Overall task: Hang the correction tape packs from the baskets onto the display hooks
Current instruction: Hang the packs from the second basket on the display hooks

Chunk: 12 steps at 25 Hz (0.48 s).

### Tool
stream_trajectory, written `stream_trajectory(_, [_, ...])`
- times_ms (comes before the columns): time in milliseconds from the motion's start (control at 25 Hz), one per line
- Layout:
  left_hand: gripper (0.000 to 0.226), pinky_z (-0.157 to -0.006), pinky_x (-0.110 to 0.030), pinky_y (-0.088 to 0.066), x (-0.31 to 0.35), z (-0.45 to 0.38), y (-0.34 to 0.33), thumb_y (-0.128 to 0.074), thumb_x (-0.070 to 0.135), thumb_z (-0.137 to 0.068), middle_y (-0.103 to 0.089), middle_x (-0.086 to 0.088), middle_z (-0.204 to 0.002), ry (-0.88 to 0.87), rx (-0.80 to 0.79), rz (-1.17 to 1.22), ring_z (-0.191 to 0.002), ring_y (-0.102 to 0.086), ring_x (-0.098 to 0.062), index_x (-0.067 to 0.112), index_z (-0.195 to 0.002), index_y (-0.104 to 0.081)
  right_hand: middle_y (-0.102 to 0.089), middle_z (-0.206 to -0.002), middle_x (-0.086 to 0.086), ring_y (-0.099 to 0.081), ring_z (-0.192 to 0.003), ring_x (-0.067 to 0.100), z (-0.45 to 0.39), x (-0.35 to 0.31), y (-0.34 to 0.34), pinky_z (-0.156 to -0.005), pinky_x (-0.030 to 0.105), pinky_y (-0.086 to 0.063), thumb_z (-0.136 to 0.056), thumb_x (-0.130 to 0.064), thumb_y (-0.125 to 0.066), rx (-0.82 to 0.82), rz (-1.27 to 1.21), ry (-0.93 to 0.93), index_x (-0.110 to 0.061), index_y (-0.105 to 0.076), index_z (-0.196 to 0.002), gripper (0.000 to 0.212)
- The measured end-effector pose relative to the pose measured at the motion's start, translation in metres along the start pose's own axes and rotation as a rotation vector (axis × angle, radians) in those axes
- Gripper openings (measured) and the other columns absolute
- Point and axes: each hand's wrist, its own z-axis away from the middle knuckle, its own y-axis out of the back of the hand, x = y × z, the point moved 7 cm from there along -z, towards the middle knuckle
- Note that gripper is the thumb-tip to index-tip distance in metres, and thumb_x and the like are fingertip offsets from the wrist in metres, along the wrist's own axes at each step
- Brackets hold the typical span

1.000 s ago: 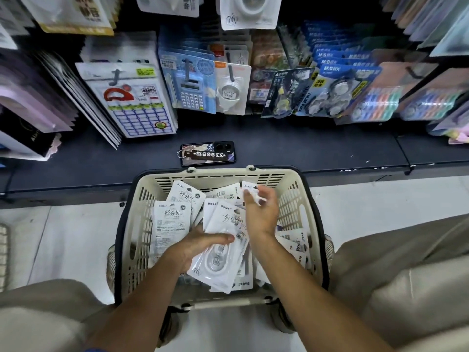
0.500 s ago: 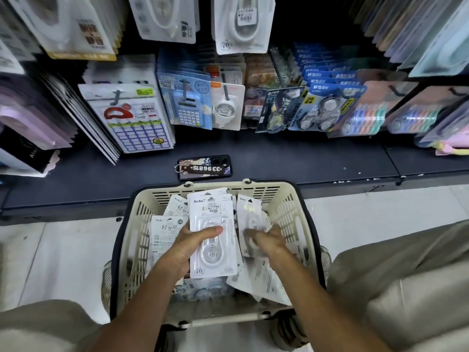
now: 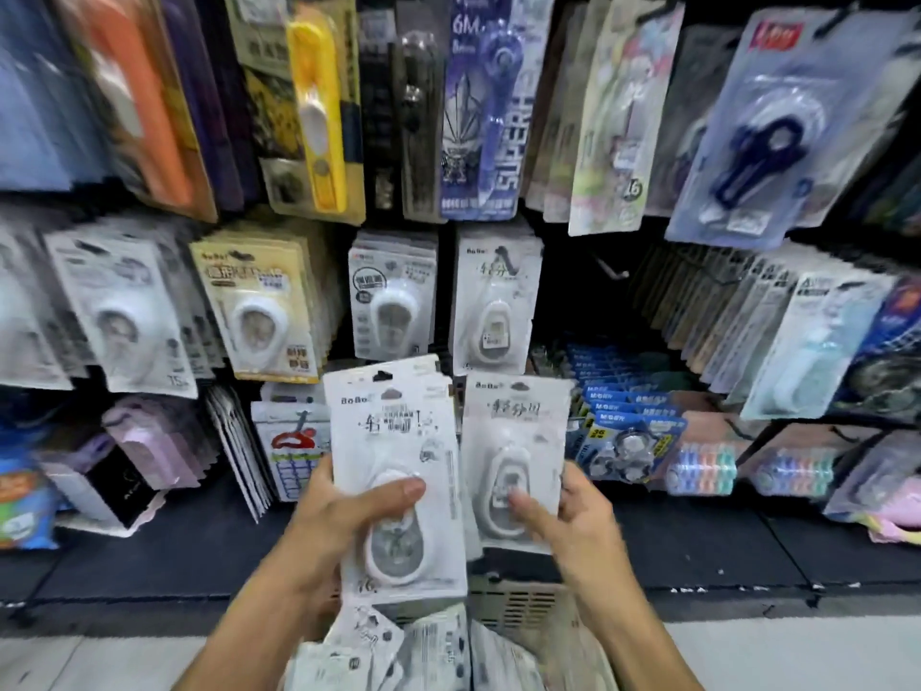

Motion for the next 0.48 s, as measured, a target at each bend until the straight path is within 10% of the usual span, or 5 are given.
stream_trajectory(200, [0.099, -0.061, -0.034, -0.062, 0.107, -0.005, -0.002, -0.099, 0.031, -0.026, -0.08, -0.011, -0.103, -0.218, -0.006, -0.023, -0.085, -0.079, -0.03, 0.017, -0.119, -0.068, -0.079, -0.102, -0.005, -0.076, -0.089, 0.015, -0.033, -0.137, -0.007, -0.069, 0.031, -0.061, -0.078, -0.03, -0.082, 0.016, 0.005, 0.254, -0.037, -0.05, -0.129, 0.06])
stream_trajectory(480, [0.091, -0.068, -0.04, -0.063, 0.118, -0.007, -0.007, -0.093, 0.023, -0.04, -0.078, -0.015, -0.11, -0.187, -0.064, 0.018, -0.092, -0.077, -0.036, 0.015, -0.127, -0.064, -0.075, -0.097, -0.011, -0.071, -0.078, 0.008, -0.025, -0.128, 0.005, -0.056, 0.025, -0.051, -0.089, -0.041, -0.072, 0.247, 0.207, 0.225, -0.048, -0.059, -0.103, 0.02])
